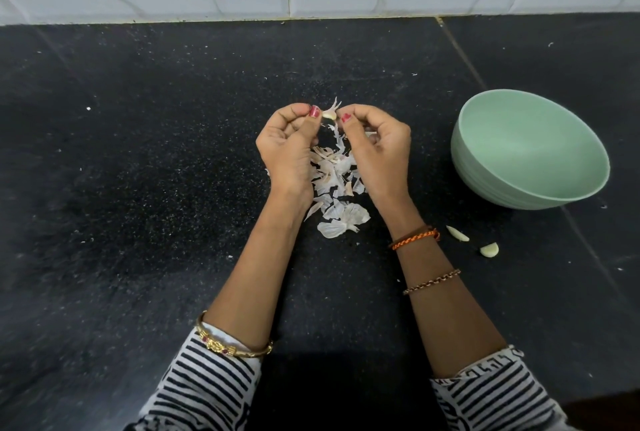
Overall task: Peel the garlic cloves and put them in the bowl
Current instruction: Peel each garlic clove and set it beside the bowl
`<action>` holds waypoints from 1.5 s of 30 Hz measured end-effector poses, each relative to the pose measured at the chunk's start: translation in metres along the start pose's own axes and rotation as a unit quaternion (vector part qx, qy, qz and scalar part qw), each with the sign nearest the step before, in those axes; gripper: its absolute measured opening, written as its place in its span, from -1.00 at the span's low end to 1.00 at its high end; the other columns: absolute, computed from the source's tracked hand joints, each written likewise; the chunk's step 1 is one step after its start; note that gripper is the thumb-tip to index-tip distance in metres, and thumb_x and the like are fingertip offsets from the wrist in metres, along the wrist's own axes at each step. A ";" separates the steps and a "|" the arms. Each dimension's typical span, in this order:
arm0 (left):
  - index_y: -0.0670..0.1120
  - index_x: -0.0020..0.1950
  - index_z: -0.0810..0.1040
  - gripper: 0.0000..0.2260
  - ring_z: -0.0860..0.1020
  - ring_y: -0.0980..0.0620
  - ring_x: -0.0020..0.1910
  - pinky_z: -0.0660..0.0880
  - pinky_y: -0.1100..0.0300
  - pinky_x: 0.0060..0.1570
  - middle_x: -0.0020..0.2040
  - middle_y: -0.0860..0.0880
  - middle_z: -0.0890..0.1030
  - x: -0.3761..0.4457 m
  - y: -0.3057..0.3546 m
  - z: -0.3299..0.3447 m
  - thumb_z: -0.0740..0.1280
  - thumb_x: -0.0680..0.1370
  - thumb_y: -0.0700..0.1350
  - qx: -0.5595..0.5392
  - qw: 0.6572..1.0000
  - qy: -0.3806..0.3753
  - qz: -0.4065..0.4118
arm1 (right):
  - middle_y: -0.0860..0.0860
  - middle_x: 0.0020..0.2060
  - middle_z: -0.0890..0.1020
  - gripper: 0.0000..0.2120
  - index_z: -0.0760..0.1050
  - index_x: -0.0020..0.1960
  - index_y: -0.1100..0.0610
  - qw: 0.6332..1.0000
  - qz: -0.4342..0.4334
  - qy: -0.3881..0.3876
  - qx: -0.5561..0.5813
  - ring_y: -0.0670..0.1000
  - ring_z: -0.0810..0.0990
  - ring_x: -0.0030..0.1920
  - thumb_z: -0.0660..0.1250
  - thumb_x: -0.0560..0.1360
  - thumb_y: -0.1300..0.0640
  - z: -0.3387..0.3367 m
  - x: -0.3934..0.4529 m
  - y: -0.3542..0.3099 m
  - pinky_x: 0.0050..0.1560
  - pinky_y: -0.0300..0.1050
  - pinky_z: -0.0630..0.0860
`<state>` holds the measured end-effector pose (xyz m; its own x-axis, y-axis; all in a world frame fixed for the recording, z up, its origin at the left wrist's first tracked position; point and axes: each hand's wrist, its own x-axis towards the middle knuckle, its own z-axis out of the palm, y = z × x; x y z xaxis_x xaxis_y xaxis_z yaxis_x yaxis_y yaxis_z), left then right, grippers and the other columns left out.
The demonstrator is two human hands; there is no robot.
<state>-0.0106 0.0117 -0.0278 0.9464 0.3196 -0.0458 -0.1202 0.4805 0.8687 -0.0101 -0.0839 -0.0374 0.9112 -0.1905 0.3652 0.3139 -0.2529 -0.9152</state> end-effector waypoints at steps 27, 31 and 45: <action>-0.05 -0.30 0.51 -0.74 0.47 0.27 -0.38 0.42 0.40 -0.31 -0.40 0.16 0.55 0.004 -0.006 -0.006 0.39 0.42 -0.40 0.157 0.972 -0.045 0.168 | 0.00 -0.46 0.61 -0.94 0.61 -0.32 0.16 0.991 -0.055 0.061 -0.103 -0.05 0.56 -0.43 0.36 0.29 0.23 -0.001 -0.001 0.001 -0.32 -0.12 0.56; -0.13 -0.29 0.48 -0.76 0.45 0.24 -0.43 0.42 0.38 -0.35 -0.41 0.10 0.55 0.003 0.000 -0.003 0.32 0.45 -0.44 0.054 0.994 -0.074 0.051 | -0.12 -0.46 0.57 -0.87 0.60 -0.30 0.12 0.998 -0.012 0.059 -0.021 -0.20 0.50 -0.42 0.36 0.32 0.32 -0.002 0.002 0.001 -0.34 -0.32 0.46; -0.14 -0.34 0.46 -0.72 0.49 0.24 -0.41 0.45 0.39 -0.31 -0.44 0.10 0.53 0.000 0.000 -0.001 0.31 0.43 -0.48 0.026 0.999 -0.016 0.030 | -0.05 -0.26 0.65 -0.86 0.64 -0.08 0.18 0.995 -0.067 0.015 -0.070 -0.02 0.63 -0.22 0.37 0.47 0.13 -0.003 0.001 0.002 -0.18 -0.02 0.58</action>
<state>-0.0113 0.0129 -0.0281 0.9475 0.3190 0.0224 -0.1616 0.4175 0.8942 -0.0095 -0.0874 -0.0383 0.8549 -0.1730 0.4892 0.3902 -0.4072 -0.8258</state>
